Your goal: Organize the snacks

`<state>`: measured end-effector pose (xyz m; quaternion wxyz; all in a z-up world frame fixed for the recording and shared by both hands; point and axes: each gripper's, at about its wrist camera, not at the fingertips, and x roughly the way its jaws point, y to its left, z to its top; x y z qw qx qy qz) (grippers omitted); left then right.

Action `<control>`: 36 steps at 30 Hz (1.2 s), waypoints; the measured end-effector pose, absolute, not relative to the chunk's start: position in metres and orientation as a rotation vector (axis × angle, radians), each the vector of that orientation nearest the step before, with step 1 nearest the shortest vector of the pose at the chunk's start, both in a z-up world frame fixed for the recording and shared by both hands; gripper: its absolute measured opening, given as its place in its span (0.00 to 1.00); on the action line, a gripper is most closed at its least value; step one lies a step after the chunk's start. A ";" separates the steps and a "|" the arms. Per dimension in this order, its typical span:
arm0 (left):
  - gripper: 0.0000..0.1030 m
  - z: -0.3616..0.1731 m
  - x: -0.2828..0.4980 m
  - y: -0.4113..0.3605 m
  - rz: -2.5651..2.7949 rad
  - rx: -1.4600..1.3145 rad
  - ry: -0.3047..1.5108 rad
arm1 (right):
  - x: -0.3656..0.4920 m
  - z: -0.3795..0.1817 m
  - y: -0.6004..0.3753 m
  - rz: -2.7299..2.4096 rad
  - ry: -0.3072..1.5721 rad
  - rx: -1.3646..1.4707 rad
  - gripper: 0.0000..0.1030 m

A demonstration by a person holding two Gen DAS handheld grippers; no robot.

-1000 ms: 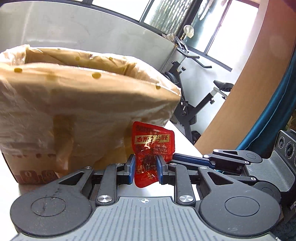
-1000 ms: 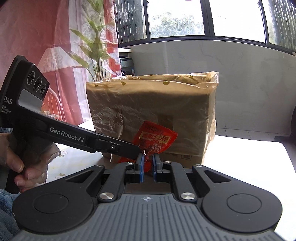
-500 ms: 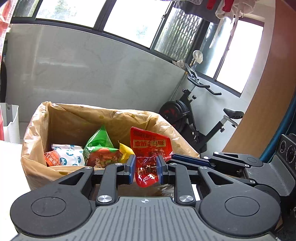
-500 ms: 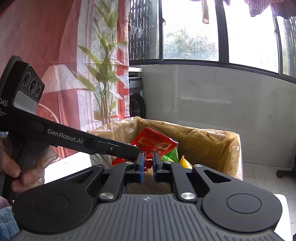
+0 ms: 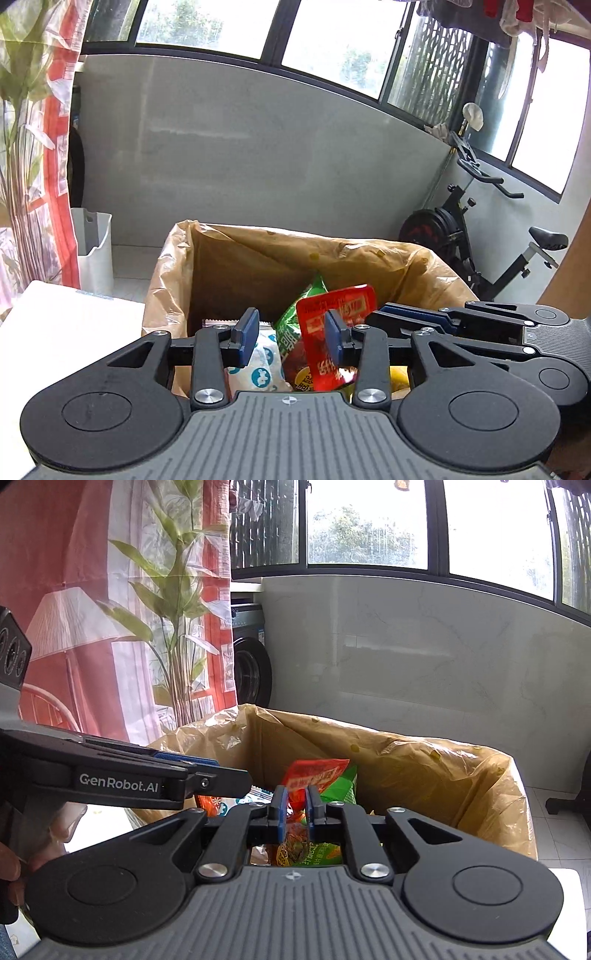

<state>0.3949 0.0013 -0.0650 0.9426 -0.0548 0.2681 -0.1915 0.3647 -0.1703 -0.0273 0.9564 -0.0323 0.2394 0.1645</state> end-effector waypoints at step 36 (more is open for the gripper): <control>0.96 0.033 0.278 0.026 -0.216 0.031 0.293 | 0.253 0.054 -0.199 0.053 0.414 0.065 1.00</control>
